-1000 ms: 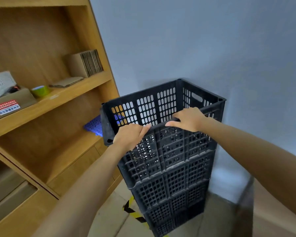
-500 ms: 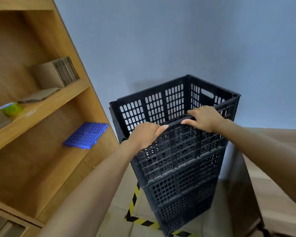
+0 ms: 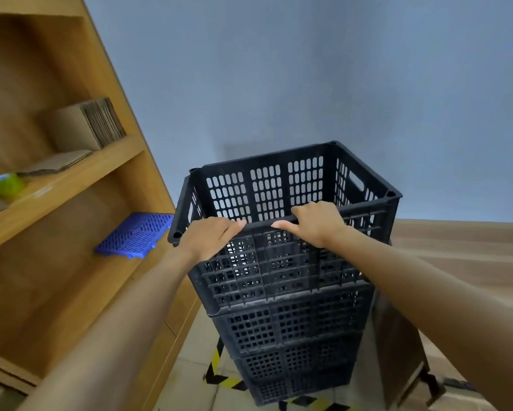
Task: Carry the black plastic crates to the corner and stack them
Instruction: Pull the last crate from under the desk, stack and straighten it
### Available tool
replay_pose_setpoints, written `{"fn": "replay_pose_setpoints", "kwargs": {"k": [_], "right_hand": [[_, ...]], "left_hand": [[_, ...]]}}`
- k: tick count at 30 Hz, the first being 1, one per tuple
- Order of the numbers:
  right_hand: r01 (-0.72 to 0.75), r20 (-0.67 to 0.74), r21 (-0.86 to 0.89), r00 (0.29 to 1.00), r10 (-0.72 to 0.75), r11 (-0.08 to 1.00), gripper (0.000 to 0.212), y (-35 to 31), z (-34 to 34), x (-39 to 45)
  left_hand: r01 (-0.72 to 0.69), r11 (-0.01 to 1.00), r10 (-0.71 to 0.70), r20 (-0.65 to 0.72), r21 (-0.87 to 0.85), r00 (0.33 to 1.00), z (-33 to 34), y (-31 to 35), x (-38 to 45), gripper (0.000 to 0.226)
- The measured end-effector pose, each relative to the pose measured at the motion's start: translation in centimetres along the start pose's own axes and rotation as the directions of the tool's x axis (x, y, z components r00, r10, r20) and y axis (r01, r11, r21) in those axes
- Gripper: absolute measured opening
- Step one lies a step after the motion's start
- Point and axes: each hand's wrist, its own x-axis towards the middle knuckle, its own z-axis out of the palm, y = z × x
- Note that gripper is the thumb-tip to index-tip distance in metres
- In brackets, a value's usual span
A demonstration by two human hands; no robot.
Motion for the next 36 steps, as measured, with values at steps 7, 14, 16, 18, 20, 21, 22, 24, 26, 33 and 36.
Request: {"fn": "replay_pose_setpoints", "kwargs": {"k": [7,14,16,18,20,21,22,24,26,33,36], "right_hand": [[0.13,0.304,0.2,0.934,-0.188,0.971,0.083,4.5,-2.0,0.7],[0.109,0.002,0.052,0.994,-0.109,0.993,0.074,4.2,-0.4,-0.6],[0.09,-0.022,0.023,0.996,-0.089,0.996,0.076,4.2,-0.1,-0.5],[0.069,-0.047,0.013,0.997,-0.069,0.998,0.078,4.2,0.1,-0.5],[0.049,-0.065,0.023,0.997,-0.047,0.999,0.079,3.9,0.3,-0.4],[0.039,-0.071,0.026,0.997,-0.037,0.999,0.079,3.7,0.4,-0.2],[0.026,-0.077,0.028,0.997,-0.024,0.999,0.078,3.4,0.4,-0.1],[0.002,-0.086,0.04,0.996,0.001,0.999,0.075,2.9,0.4,0.2],[-0.019,-0.093,0.036,0.995,0.023,0.999,0.074,2.5,0.5,0.4],[-0.094,-0.09,-0.005,0.992,0.093,0.996,0.08,0.8,0.7,1.0],[-0.085,-0.089,-0.03,0.993,0.082,0.996,0.08,0.1,0.8,1.4]], "left_hand": [[0.398,0.917,-0.379,-0.226,0.043,0.898,1.8,4.7,0.3,0.058],[0.523,0.846,-0.483,-0.262,0.106,0.835,2.7,5.6,0.5,0.05],[0.503,0.857,-0.438,-0.359,0.108,0.824,3.1,5.3,0.8,0.053],[0.499,0.864,-0.423,-0.436,0.071,0.795,3.6,4.9,1.2,0.054],[0.488,0.871,-0.411,-0.472,0.049,0.78,3.9,4.1,1.5,0.054],[0.477,0.878,-0.4,-0.484,0.04,0.778,3.9,3.7,1.7,0.054],[0.463,0.885,-0.382,-0.498,0.045,0.778,4.0,3.3,1.9,0.054],[0.427,0.903,-0.343,-0.516,0.05,0.785,4.1,2.5,2.2,0.056],[0.4,0.915,-0.316,-0.526,0.051,0.79,4.2,1.6,2.6,0.056],[0.322,0.947,-0.275,-0.561,-0.016,0.781,4.5,-0.7,3.7,0.052],[0.298,0.954,-0.269,-0.563,-0.042,0.781,4.6,-2.0,4.3,0.051]]}}
